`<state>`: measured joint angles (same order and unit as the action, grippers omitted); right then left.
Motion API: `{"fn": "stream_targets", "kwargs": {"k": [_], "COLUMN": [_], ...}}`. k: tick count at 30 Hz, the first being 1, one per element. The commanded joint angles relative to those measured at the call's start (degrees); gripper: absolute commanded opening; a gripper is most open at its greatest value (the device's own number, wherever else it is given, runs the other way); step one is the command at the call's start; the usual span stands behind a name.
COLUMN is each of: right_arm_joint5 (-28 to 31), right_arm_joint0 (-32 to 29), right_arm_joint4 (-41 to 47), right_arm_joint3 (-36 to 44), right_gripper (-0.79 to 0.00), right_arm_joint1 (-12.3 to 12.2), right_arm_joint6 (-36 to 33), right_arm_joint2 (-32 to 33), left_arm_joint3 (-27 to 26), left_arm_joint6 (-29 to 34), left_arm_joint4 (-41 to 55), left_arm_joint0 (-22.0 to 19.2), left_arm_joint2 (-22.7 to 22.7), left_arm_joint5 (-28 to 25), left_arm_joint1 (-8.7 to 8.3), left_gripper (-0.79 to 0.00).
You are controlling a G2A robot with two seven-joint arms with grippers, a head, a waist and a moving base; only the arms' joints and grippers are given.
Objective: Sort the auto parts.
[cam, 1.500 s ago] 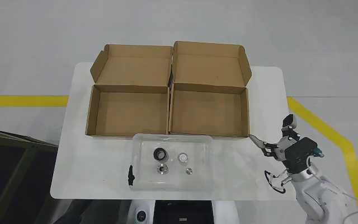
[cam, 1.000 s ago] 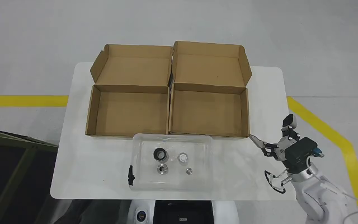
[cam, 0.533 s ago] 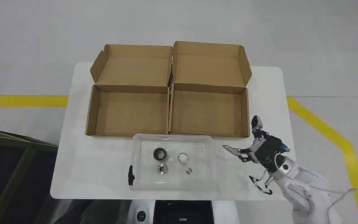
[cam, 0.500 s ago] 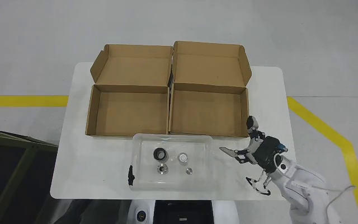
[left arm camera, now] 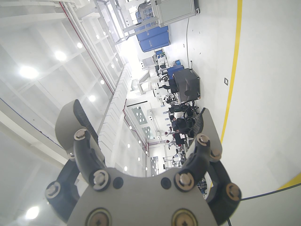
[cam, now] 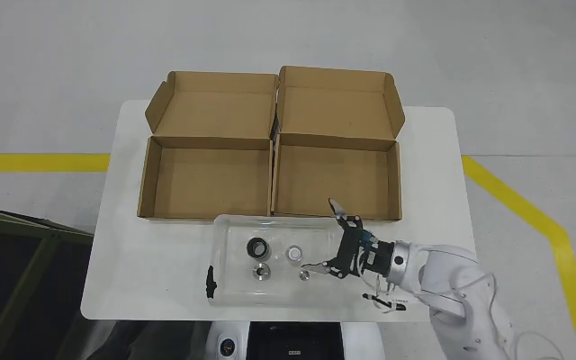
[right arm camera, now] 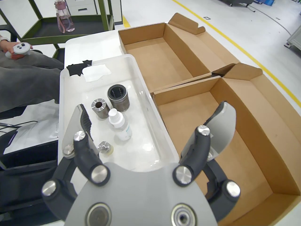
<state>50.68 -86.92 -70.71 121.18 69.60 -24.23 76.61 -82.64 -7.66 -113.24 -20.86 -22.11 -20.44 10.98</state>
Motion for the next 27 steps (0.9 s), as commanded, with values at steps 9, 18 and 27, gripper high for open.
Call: {"fn": "stream_targets", "kwargs": {"k": [9,18,27], "right_arm_joint5": [-1.1,-2.1,-2.7], "right_arm_joint0": [4.8,7.2,8.5], "right_arm_joint4": [-0.2,-2.8,-3.7], "right_arm_joint3": [-2.0,-3.3,-4.1], "right_gripper": [0.0,0.0,0.0], "right_arm_joint1": [-0.1,-0.4,-0.7], "right_arm_joint6": [-10.5,-15.0,-18.0], "right_arm_joint2": [-8.8,-13.7,-16.6], "left_arm_joint3": [0.0,0.0,0.0], "left_arm_joint6": [0.0,0.0,0.0], "left_arm_joint4": [0.0,0.0,0.0], "left_arm_joint0": [0.0,0.0,0.0], "left_arm_joint2": [0.0,0.0,0.0], "left_arm_joint5": [0.0,0.0,0.0], "left_arm_joint1": [0.0,0.0,0.0], "left_gripper": [0.0,0.0,0.0]}}
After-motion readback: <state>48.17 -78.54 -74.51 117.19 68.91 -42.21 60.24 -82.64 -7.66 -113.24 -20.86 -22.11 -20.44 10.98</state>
